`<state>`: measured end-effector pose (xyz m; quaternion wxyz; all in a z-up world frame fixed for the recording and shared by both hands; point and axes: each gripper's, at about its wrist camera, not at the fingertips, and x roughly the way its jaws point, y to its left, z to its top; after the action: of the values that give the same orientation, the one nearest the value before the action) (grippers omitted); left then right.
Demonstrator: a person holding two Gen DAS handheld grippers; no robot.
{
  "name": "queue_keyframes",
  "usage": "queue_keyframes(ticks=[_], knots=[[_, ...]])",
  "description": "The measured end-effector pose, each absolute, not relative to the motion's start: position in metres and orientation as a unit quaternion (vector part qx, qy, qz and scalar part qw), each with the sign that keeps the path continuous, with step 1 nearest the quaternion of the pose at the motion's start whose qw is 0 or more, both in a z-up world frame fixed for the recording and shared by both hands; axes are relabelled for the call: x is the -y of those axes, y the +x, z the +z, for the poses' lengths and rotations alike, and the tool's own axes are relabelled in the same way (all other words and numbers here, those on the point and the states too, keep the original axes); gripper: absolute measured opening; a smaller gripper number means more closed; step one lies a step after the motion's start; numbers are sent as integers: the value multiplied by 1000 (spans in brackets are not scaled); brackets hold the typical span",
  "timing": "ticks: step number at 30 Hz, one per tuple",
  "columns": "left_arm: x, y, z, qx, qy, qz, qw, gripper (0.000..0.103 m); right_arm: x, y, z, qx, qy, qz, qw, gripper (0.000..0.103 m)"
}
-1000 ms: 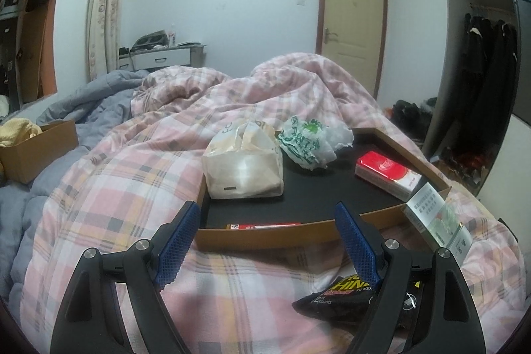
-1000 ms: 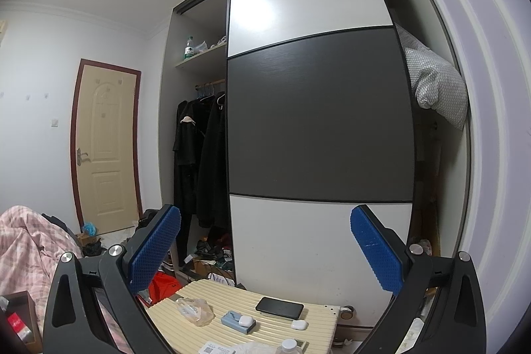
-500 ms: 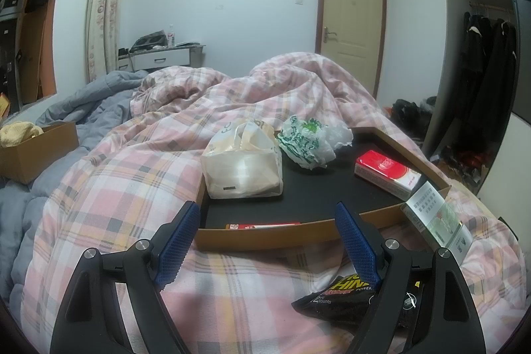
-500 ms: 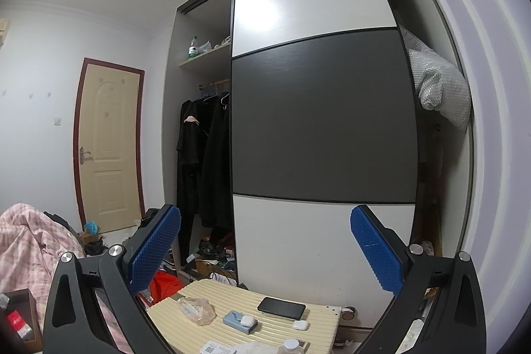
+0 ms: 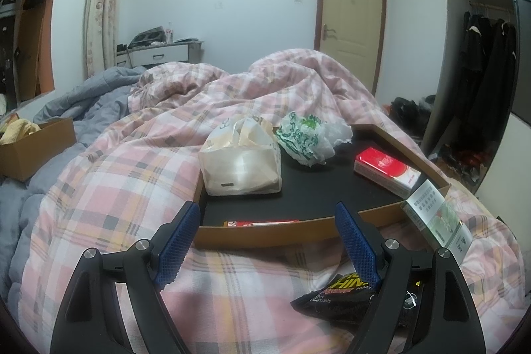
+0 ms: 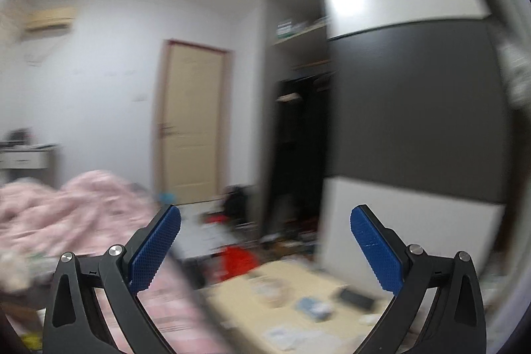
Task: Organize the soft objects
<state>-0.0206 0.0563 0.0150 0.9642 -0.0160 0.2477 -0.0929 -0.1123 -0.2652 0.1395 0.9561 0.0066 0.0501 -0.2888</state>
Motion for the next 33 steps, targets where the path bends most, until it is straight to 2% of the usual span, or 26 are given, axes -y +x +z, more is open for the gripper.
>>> queue_keyframes(ticks=[5,10,13,27,33], knots=[[-60,-15,13,-257,-27,-98,961,81,209,-39,93,-144,-14,-129,981,102],[-63,-9,10,-269,-40,-101,957,81,173,-2,48,-179,8,-14,984,102],[-65,-8,9,-273,-43,-104,955,81,160,19,29,-227,-18,-4,974,102],[-65,-4,8,-279,-46,-109,953,81,177,34,7,-279,40,17,959,102],[-65,-3,6,-283,-46,-110,952,81,170,39,1,-300,23,12,954,102]])
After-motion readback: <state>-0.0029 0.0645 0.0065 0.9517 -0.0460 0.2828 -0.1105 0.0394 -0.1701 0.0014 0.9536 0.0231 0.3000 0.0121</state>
